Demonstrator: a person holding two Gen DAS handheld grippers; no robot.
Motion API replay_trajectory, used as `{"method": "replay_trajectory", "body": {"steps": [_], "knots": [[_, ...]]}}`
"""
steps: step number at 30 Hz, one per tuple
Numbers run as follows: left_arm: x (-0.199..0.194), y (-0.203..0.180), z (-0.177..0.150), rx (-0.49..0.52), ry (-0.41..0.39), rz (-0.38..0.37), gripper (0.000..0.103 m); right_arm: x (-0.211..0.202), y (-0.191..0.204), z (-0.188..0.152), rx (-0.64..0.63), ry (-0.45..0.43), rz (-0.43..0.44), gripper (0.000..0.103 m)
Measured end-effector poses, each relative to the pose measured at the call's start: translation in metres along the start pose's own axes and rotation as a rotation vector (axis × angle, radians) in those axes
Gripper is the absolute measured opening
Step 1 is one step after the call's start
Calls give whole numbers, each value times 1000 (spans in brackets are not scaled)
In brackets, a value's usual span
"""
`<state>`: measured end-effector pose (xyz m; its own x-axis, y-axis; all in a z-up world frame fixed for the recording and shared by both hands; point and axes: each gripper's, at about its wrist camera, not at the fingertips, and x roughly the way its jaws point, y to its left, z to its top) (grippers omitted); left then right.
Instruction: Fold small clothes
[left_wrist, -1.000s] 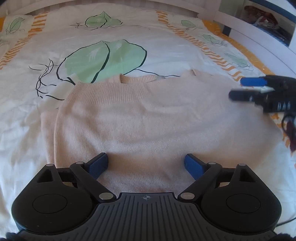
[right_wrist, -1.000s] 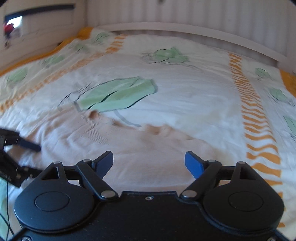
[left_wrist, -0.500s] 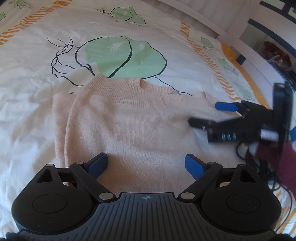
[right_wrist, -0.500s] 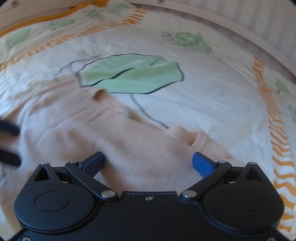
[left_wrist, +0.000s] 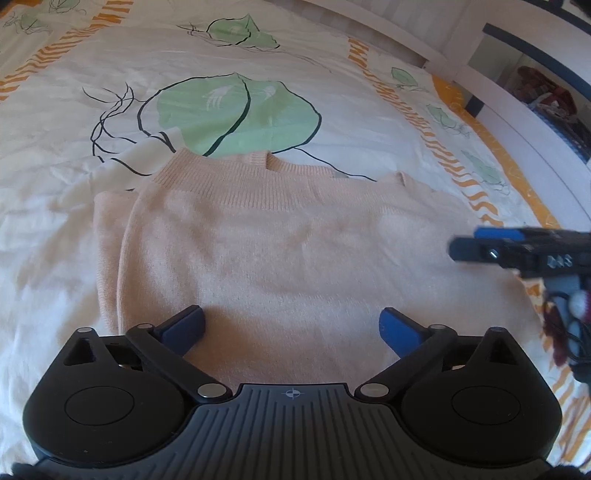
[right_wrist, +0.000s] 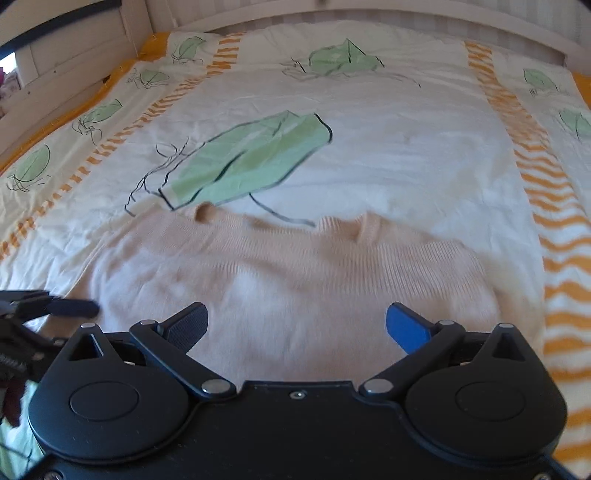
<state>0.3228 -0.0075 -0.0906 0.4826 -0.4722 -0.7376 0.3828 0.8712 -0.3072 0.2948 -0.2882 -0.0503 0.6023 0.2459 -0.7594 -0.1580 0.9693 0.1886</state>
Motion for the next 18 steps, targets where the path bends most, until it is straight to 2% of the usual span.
{"method": "replay_trajectory", "body": {"steps": [4,9,14,18], "knots": [[1,-3,-3,27,-10,13,102,-11,-10,-22,32,74,-38,102],[0,-4,-10,65,-37,14,102,-9,-23,-46,71,109,-65,103],[-2,-8,-15,95,-54,27,102,-3,-10,-56,-39,110,-113,103],[-8,-15,-9,65,-37,46,102,-4,-10,-60,-17,91,-123,103]]}}
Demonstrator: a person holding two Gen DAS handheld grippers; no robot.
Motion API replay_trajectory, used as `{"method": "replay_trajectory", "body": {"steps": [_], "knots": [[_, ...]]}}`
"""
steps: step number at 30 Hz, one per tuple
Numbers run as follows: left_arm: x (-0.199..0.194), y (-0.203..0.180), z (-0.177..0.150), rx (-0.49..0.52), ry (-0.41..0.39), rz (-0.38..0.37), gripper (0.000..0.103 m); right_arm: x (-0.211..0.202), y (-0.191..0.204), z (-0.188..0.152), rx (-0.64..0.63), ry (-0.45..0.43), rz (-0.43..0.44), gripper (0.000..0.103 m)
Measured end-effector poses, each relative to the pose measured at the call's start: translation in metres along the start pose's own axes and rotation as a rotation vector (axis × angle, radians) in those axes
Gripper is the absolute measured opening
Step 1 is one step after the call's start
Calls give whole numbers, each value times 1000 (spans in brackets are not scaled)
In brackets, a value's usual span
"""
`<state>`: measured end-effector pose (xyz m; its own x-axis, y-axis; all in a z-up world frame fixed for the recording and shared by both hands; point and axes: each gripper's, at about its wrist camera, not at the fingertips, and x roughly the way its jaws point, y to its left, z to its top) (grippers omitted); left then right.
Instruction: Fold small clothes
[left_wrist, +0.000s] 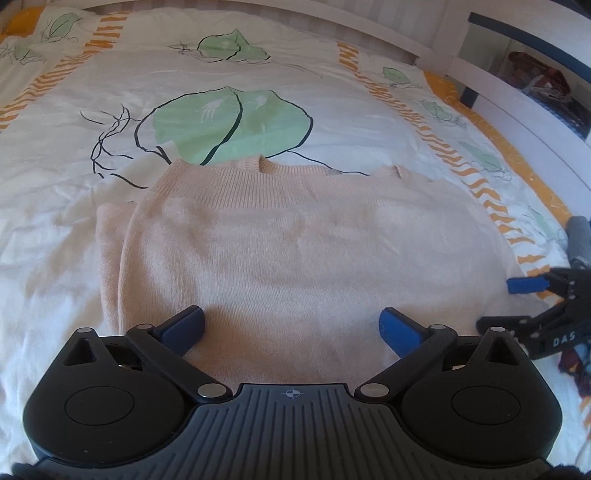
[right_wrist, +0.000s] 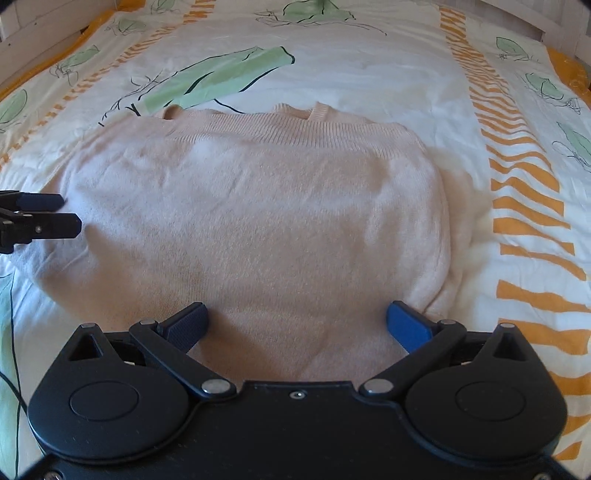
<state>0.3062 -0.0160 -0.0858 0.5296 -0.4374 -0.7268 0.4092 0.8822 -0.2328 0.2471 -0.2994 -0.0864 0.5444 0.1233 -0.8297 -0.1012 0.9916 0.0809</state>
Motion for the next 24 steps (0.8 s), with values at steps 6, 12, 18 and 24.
{"method": "replay_trajectory", "body": {"steps": [6,12,18,24], "knots": [[-1,-18,24,16,7,29,102,-5,-4,12,20,56,31,103],[23,-35,47,18,12,65,102,-27,-15,23,114,-1,97,102],[63,-34,59,-20,79,146,102,-47,-23,36,172,-73,133,102],[84,-33,72,-44,100,212,103,-59,-32,43,226,-121,159,102]]}}
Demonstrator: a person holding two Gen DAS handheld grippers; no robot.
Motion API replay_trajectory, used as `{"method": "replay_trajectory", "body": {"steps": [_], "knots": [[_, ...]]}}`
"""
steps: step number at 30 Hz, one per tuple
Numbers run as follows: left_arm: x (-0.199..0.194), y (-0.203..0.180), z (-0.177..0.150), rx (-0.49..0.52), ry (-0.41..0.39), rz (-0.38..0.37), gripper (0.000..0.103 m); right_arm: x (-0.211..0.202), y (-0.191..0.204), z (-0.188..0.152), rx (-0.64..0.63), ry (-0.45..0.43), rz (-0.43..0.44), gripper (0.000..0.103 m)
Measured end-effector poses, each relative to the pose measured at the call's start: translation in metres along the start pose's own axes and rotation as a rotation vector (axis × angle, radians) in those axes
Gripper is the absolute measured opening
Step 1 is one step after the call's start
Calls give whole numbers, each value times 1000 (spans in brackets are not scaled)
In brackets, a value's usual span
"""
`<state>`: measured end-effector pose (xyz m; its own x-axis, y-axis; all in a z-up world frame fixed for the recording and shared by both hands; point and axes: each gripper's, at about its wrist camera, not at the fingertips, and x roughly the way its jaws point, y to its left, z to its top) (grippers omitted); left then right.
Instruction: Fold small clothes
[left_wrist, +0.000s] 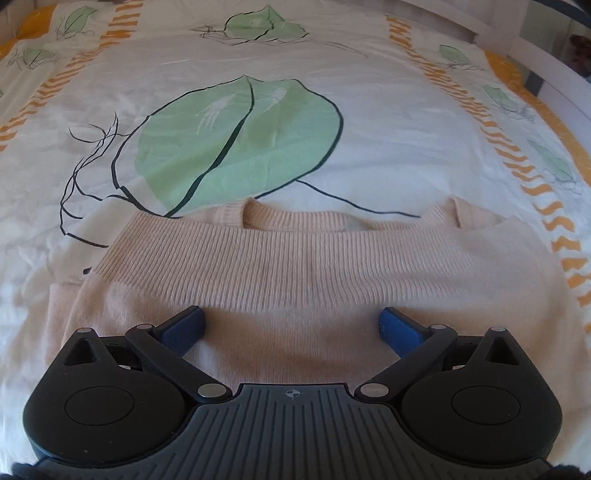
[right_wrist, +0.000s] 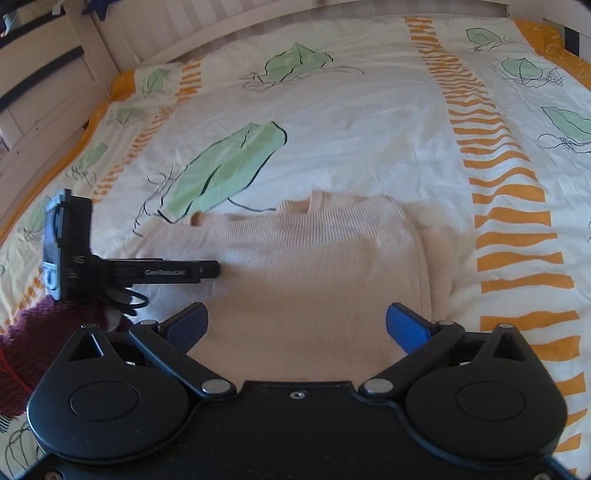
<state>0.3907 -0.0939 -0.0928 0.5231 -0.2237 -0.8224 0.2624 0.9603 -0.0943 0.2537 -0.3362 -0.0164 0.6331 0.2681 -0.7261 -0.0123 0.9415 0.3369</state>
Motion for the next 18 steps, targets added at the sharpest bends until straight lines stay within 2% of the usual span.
{"method": "replay_trajectory", "body": {"steps": [9,13,18], "knots": [[17,-5,17,-13,36,45,103,-9,-25,10,179,-33,86,102],[18,-9,24,-4,42,60,103,-9,-41,11,265,-33,99,102],[-9,-12,25,-24,-14,4,103,-9,-63,12,373,-25,81,102]]}}
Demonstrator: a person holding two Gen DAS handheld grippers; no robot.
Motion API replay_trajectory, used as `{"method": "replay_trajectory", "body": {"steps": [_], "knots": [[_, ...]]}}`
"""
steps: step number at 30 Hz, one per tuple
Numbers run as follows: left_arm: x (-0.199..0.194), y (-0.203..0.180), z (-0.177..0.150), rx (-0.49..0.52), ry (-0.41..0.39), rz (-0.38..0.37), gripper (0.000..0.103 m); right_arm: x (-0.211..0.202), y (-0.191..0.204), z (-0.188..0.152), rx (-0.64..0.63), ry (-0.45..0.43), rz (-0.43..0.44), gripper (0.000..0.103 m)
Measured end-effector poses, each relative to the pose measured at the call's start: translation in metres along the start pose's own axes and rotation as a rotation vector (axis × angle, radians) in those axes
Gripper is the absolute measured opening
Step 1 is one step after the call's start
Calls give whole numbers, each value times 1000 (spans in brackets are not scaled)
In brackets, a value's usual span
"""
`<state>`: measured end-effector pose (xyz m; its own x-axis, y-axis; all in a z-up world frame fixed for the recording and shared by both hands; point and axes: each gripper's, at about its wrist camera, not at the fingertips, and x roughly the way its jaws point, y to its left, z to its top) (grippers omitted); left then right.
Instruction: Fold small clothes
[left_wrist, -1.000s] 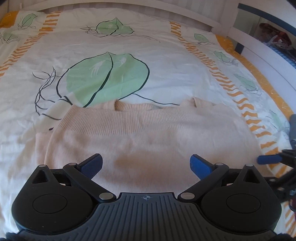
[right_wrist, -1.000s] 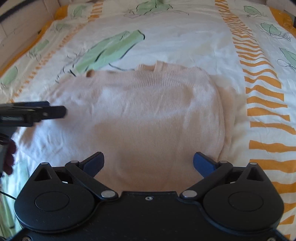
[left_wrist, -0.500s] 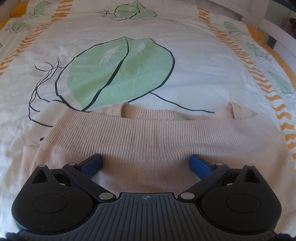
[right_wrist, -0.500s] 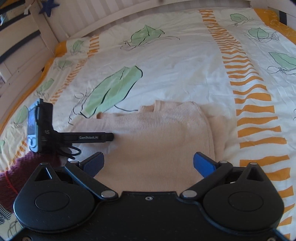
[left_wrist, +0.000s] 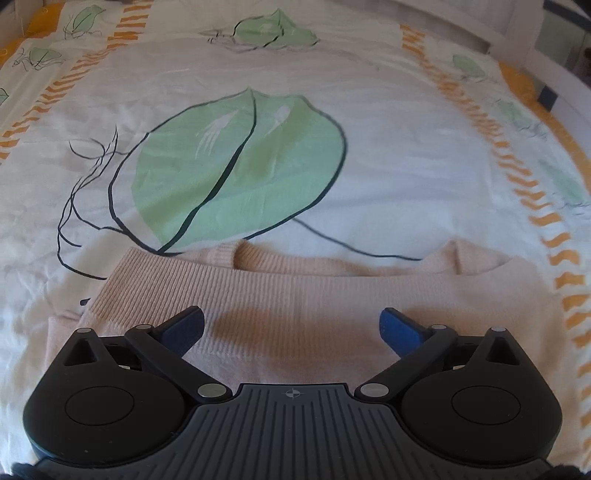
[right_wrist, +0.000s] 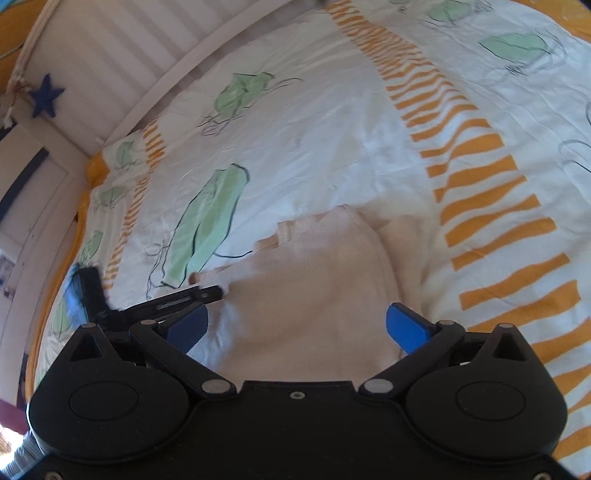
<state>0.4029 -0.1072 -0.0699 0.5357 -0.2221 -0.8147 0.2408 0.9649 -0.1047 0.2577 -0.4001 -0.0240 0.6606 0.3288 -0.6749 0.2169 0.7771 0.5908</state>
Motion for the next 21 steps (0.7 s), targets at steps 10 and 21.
{"method": "replay_trajectory", "body": {"steps": [10,21], "knots": [[-41,-31,-47,130,-6,-20,103,2,-5,-1,26,31,20,102],[-33,-36,-71,159,54,52,103,9,-4,-6,26,72,23,102]]}}
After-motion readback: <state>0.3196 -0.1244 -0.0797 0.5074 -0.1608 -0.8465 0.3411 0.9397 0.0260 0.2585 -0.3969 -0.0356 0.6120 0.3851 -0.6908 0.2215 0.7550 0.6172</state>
